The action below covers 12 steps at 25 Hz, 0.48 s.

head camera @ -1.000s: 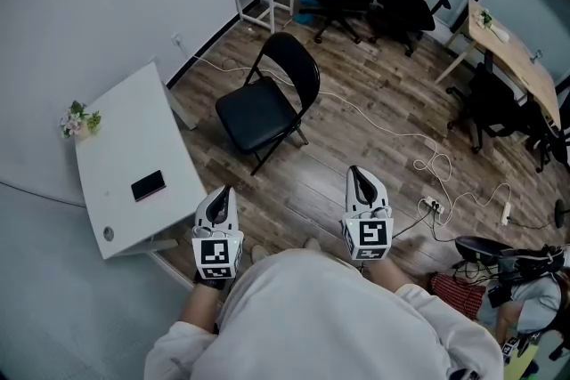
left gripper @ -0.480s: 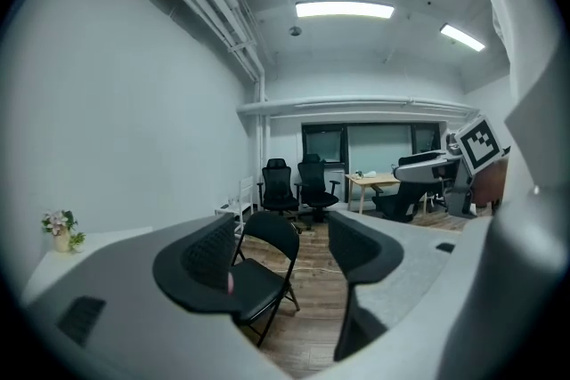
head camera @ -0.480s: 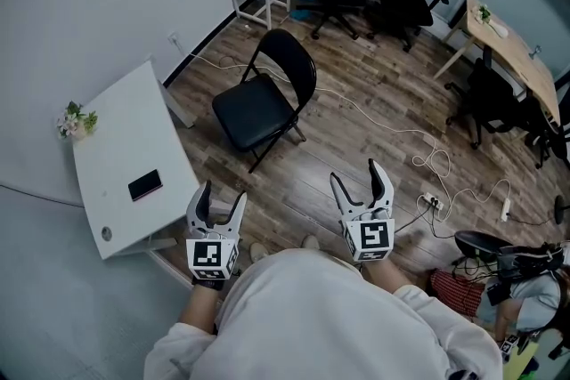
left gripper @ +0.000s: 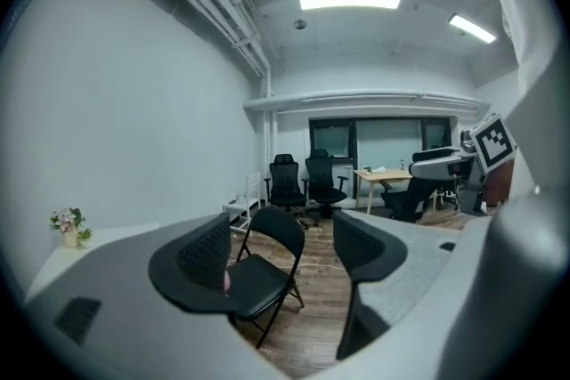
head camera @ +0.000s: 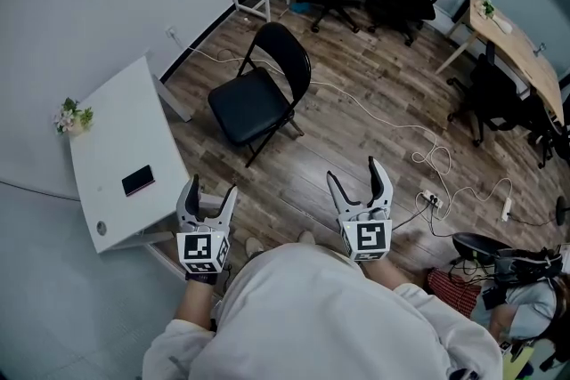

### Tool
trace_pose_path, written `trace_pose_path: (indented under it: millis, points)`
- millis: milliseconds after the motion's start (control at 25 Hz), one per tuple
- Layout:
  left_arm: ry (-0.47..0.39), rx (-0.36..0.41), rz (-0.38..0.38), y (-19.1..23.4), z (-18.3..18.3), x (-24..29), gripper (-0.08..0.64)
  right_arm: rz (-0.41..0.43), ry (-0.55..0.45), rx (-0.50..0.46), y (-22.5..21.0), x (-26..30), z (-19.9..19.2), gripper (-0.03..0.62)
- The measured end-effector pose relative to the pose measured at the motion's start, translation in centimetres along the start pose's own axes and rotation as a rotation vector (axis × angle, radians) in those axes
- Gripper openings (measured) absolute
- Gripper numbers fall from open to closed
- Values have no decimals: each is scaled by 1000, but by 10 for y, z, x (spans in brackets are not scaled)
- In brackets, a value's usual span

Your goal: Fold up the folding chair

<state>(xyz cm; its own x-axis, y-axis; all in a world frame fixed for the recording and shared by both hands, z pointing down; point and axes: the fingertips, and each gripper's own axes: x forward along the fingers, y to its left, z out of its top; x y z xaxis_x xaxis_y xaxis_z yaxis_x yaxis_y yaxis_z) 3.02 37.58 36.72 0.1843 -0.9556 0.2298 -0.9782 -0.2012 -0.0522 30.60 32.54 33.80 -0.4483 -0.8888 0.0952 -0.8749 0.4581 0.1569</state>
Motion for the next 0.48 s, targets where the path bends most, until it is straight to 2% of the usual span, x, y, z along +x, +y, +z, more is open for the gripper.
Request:
trace_pose_path:
  millis: [320, 480]
  points:
    - [54, -13, 54, -27, -16, 23, 359, 66, -1, -2, -35, 16, -17, 374]
    - [96, -41, 60, -21, -32, 35, 359, 92, 15, -1, -36, 40, -23, 374]
